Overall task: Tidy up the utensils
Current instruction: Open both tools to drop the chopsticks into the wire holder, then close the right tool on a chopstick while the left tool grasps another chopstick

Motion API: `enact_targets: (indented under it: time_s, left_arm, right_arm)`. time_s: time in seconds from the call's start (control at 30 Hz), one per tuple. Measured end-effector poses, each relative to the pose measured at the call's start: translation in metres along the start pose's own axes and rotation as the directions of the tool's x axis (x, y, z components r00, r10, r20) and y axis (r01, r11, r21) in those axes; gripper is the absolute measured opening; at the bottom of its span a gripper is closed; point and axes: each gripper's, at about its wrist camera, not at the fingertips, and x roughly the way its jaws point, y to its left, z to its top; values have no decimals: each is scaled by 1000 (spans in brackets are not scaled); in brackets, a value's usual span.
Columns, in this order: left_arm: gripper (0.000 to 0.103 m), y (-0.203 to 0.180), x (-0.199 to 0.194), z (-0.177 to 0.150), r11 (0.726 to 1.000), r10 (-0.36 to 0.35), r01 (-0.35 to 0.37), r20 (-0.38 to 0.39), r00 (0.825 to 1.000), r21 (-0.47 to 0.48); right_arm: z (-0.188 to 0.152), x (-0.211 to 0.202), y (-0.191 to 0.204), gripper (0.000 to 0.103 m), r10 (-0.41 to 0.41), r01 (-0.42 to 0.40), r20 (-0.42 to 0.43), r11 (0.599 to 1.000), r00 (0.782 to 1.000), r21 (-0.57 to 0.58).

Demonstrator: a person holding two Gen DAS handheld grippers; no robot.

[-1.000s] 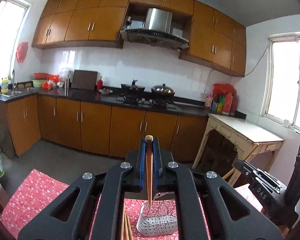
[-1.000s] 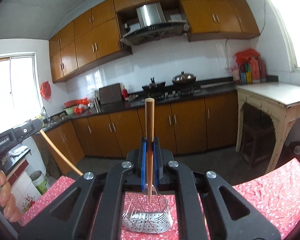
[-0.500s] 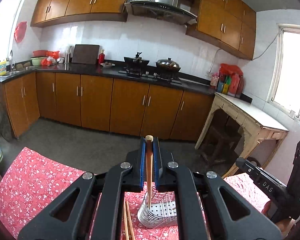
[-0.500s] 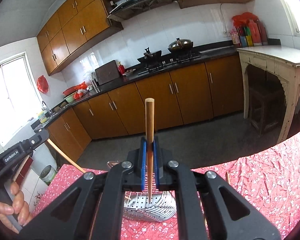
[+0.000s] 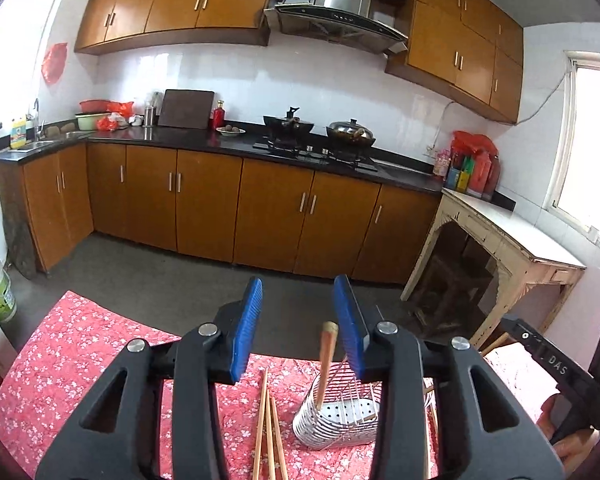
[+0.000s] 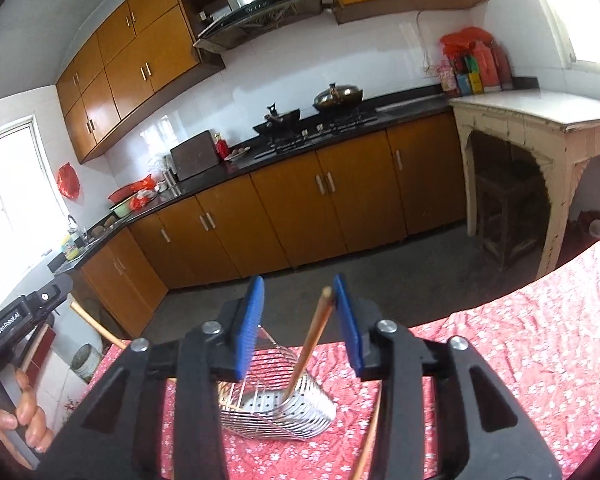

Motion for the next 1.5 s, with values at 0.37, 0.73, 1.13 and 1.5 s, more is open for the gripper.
enact_targets:
  time_s: [0.37, 0.73, 1.13, 1.5]
  left_arm:
    - [40, 37, -43, -27, 999, 31, -31, 3, 1000, -16]
    - [40, 85, -51, -102, 994, 110, -110, -89, 990, 3]
    - [40, 101, -8, -203, 987, 162, -148, -310, 937, 69]
    - [40, 85, -2, -231, 995, 88, -64, -386, 918, 74]
  right_arm:
    - [-23, -69, -23, 44, -68, 68, 53, 998, 996, -4]
    - [-118, -68, -88, 41, -207, 214, -146, 976, 968, 35]
    - [-206, -25, -100, 30, -288, 284, -367, 957, 885, -65]
    - [-206, -17, -107, 8, -372, 367, -351, 926, 859, -85]
